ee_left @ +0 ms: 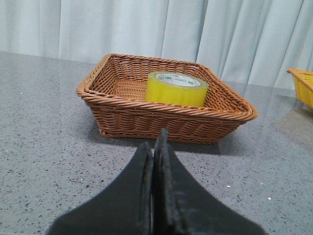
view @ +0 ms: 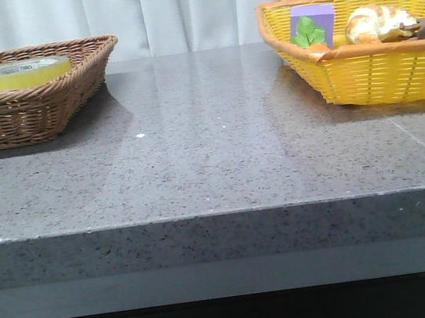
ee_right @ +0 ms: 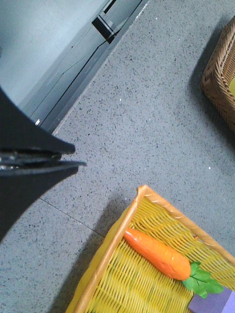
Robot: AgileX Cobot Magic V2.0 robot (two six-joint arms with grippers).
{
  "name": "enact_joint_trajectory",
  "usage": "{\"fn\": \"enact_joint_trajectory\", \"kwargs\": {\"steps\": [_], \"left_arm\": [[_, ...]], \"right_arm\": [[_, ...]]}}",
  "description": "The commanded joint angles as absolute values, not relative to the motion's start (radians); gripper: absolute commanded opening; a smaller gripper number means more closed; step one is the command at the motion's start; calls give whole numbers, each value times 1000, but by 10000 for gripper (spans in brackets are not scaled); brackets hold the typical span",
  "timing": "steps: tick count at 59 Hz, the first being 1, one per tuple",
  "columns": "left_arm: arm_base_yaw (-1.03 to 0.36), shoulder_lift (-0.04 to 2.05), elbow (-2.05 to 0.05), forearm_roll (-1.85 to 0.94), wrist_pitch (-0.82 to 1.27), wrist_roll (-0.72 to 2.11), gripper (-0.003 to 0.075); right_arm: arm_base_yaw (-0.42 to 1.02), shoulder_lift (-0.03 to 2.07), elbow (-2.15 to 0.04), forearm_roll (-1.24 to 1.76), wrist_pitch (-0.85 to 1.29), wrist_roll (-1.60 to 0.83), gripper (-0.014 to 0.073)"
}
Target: Transfer tape with both arms
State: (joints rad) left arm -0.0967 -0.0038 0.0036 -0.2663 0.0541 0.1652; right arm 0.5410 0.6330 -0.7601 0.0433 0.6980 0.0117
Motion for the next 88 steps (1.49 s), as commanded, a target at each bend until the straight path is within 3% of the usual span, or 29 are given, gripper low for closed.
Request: {"fn": "enact_joint_trajectory", "kwargs": {"steps": [1, 11, 19, 88], "left_arm": [[-95, -21, 10, -275, -27, 163, -20], [-95, -21, 10, -277, -27, 154, -20], [-97, -21, 10, -90, -29, 0, -20], [-97, -21, 10, -94, -112, 0, -20]], "right_arm": [[538, 632, -787, 44, 637, 11, -116], [538, 632, -787, 44, 637, 11, -116], [538, 632, -787, 44, 637, 11, -116], [538, 632, -787, 44, 637, 11, -116]]}}
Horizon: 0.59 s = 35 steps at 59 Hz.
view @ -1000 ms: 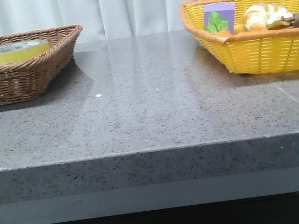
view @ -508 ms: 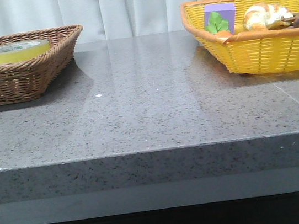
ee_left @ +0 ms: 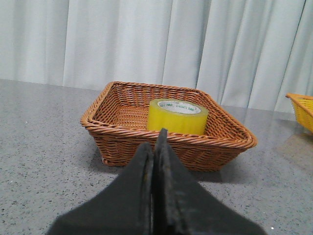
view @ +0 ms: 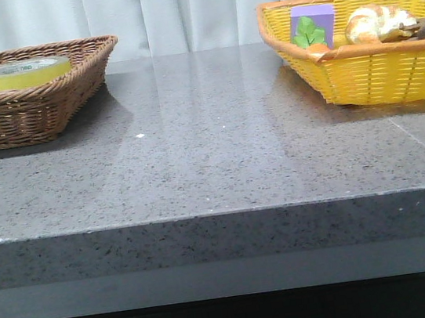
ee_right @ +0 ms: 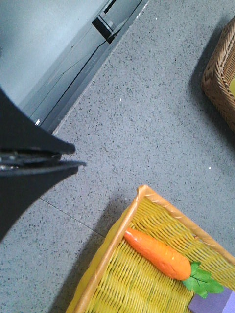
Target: Transfer tape with both arms
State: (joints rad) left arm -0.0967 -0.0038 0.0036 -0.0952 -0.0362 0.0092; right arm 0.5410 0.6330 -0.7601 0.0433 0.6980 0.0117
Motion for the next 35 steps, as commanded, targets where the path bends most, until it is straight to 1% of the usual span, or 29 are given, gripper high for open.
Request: {"fn": "enact_joint_trajectory", "kwargs": {"steps": [1, 13, 18, 23, 35], "left_arm": [[-97, -21, 10, -94, -112, 0, -20], [-97, -21, 10, -94, -112, 0, -20], [-97, -21, 10, -94, -112, 0, -20], [-97, -21, 10, -94, -112, 0, -20], [-97, -21, 10, -94, -112, 0, -20]], "right_arm": [[538, 632, -787, 44, 637, 11, -116], [535, 615, -774, 40, 628, 11, -116], [478, 573, -732, 43, 579, 11, -116], [398, 505, -651, 50, 481, 11, -116], [194, 256, -358, 50, 144, 11, -116]]}}
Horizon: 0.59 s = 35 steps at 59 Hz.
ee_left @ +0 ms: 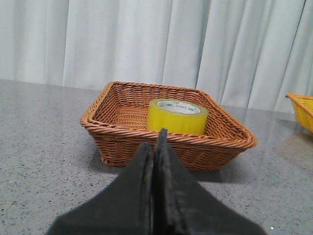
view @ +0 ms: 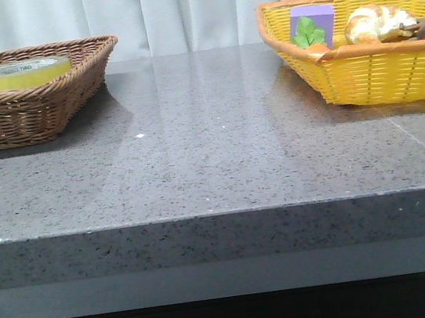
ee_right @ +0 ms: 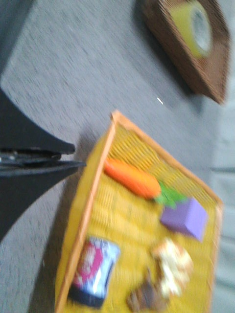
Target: Transfer tape with both arms
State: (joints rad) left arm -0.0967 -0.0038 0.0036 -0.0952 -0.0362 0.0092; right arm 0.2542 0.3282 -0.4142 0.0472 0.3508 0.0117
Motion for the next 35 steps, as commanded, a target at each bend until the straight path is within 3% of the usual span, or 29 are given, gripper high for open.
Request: {"fn": "enact_joint_trajectory", "kwargs": {"steps": [1, 18, 35], "left_arm": [[-97, -21, 10, -94, -112, 0, -20], [-97, -21, 10, -94, -112, 0, -20], [-97, -21, 10, -94, -112, 0, -20]], "right_arm": [[183, 239, -329, 50, 124, 11, -116], [81, 19, -44, 57, -97, 11, -116], [18, -34, 21, 57, -107, 11, -116]]}}
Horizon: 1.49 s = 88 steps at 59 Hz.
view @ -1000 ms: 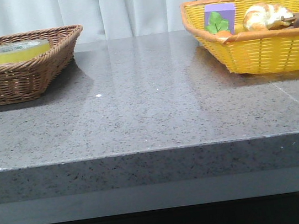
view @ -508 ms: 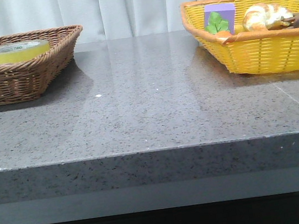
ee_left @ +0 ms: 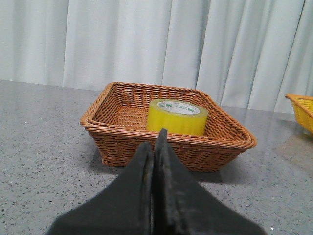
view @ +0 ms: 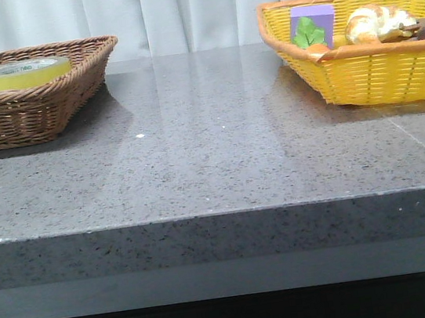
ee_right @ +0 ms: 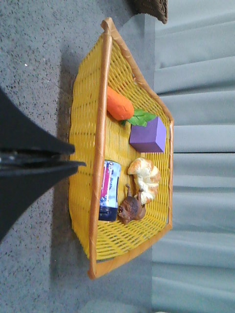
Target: Transfer tape with both arms
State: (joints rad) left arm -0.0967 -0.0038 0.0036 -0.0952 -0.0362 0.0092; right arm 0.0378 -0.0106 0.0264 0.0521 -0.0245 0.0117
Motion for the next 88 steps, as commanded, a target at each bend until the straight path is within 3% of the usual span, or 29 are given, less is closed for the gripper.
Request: {"fn": "enact_joint_trajectory", "kwargs": {"steps": [1, 88], "left_arm": [[-97, -21, 10, -94, -112, 0, -20], [-97, -21, 10, -94, -112, 0, -20]], "right_arm": [[17, -34, 21, 57, -108, 11, -116], [-36, -33, 21, 57, -110, 11, -116]]}}
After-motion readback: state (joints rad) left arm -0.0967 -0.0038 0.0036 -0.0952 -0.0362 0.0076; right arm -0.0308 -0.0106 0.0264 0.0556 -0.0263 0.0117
